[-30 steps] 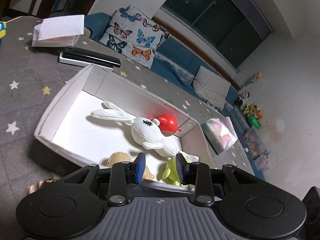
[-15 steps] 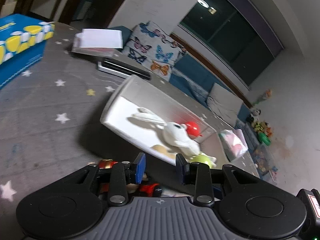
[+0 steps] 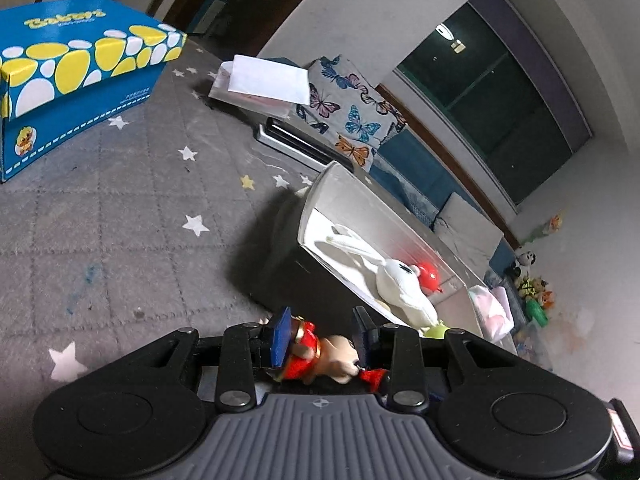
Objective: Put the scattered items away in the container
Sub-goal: 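Move the left gripper to the red-and-black doll and grasp it, then lift the doll with the left gripper and carry it into the box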
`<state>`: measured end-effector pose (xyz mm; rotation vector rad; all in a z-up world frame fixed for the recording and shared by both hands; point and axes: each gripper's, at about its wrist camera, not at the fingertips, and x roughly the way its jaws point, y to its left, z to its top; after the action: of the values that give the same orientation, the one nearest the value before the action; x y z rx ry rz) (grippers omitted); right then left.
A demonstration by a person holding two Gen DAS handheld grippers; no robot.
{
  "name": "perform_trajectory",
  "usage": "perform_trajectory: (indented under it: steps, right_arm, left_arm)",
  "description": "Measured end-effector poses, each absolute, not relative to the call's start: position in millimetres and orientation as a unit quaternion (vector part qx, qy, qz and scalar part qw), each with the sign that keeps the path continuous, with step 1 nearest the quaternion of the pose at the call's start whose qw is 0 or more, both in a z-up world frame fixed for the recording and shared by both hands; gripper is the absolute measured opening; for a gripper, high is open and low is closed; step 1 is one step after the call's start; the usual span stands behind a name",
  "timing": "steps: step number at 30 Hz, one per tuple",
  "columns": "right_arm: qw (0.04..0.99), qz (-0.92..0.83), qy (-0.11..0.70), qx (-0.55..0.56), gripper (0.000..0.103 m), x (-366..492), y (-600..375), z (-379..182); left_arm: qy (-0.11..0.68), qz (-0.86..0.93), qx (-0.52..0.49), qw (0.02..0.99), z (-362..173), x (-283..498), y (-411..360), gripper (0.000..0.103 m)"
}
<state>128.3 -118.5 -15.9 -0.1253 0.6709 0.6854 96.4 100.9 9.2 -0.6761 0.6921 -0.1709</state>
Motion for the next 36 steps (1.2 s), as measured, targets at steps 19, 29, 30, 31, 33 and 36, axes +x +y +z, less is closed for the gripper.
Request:
perform_trajectory:
  steps: [19,29,30,31,33,36]
  right_arm:
    - [0.869,0.333,0.364,-0.046,0.089,150.2,-96.8,-37.1]
    - [0.866,0.336,0.368,-0.046,0.082,143.7,-96.2,-35.9]
    - [0.865,0.338,0.369,-0.046,0.082,142.7,-97.0,-35.6]
    - [0.863,0.340,0.370,-0.046,0.082,141.5,-97.7,-35.7]
    - [0.863,0.341,0.369,-0.049,0.081,138.1,-99.4,-36.2]
    - [0.862,0.343,0.370,-0.045,0.080,134.8,-103.3,-35.7]
  left_arm:
    - [0.351,-0.079,-0.375,0.854,-18.7,101.6,115.1,0.035]
    - [0.363,-0.088,-0.381,0.846,-25.1,87.2,109.3,0.035]
    - [0.364,-0.089,-0.382,0.845,-25.6,85.2,107.8,0.036]
    - [0.364,-0.090,-0.381,0.845,-25.6,82.8,106.3,0.036]
    - [0.364,-0.089,-0.383,0.844,-25.6,78.6,104.6,0.036]
    - [0.362,-0.087,-0.386,0.844,-25.7,72.5,103.1,0.037]
